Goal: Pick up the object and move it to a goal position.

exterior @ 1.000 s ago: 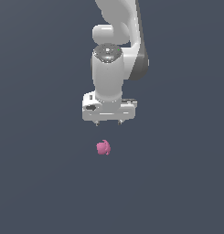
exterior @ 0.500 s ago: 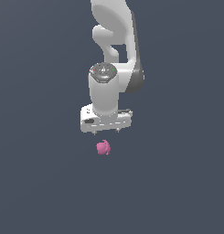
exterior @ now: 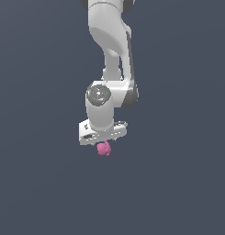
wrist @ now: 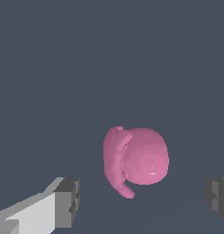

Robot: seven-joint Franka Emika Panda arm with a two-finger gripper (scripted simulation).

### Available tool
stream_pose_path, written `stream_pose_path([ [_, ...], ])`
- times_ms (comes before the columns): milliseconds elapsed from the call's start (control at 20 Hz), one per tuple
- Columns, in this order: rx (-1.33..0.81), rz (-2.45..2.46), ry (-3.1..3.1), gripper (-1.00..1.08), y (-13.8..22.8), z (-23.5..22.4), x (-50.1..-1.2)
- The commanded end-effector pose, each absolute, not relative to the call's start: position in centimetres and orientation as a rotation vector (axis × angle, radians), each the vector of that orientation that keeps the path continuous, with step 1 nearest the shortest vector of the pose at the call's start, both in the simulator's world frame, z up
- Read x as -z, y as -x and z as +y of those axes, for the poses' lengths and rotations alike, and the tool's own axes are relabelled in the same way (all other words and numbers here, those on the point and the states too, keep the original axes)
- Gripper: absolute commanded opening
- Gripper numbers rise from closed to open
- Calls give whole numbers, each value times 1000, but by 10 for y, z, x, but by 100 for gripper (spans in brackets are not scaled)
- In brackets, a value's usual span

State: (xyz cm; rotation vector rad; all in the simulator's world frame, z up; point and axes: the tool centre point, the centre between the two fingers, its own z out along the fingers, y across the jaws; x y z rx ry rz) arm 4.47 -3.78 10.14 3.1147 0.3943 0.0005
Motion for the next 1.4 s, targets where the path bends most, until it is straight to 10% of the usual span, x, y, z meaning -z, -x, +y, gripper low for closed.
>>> stream_pose_path([
  [0,-1,419,-3113,100,-47,-40,-94],
  [1150,0,431,-3112,100,-48,-41,-40],
  [1200,0,431,-3112,-100,-48,-41,-40],
  [1350,0,431,-3112,-100,-48,-41,-40],
])
